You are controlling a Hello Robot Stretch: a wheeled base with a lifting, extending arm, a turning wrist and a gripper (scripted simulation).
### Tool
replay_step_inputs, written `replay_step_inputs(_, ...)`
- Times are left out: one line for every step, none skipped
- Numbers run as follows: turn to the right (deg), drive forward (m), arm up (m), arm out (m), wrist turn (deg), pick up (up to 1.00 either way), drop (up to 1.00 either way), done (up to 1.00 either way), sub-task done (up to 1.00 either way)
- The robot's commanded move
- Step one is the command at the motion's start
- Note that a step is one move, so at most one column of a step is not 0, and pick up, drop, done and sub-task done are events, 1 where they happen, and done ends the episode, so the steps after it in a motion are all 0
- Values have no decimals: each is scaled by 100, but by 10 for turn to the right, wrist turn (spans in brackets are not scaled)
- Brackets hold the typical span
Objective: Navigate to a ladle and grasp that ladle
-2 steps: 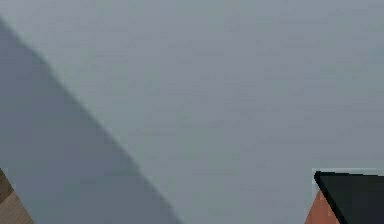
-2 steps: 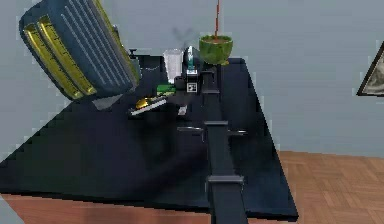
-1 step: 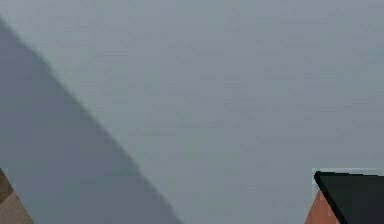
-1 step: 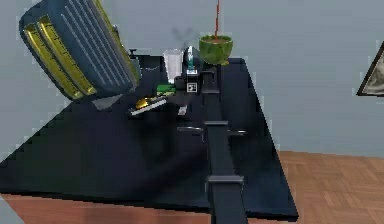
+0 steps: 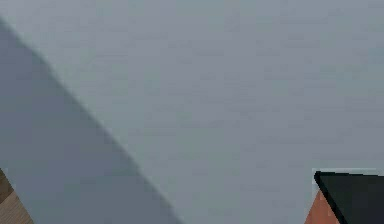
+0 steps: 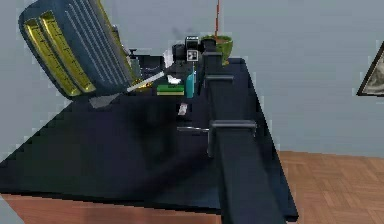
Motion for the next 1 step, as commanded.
replay_step_inputs(0, 0, 0, 0, 0, 0, 0, 100, 0)
